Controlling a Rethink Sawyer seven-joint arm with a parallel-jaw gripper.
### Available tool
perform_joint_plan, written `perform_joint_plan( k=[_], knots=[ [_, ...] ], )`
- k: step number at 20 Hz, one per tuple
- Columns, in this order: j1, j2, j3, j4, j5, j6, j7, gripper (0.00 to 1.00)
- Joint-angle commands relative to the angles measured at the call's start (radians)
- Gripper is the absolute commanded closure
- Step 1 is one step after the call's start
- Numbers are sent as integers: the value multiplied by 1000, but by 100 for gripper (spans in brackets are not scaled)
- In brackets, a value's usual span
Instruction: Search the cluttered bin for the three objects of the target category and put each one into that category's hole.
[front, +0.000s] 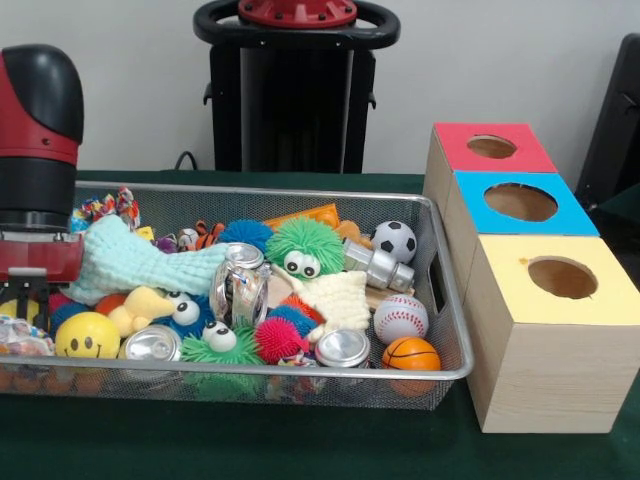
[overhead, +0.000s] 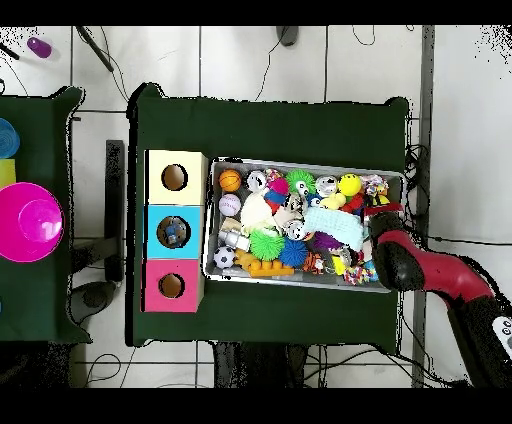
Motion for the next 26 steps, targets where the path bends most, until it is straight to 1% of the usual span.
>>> perform_joint_plan(
  k=[1, 10, 12, 13, 18, 23, 26],
  knots=[
    [44, 96, 41, -83, -58, -125, 130, 100],
    [38, 86, 54, -75, -86, -135, 139, 100],
    [45, 82, 43, -76, -81, -138, 141, 100],
    [47, 81, 40, -76, -77, -134, 141, 0],
    [86, 64, -9, -87, -32, -109, 150, 0],
    [83, 58, 4, -84, -50, -103, 137, 0],
    [70, 62, 20, -79, -67, -105, 132, 0]
  ],
)
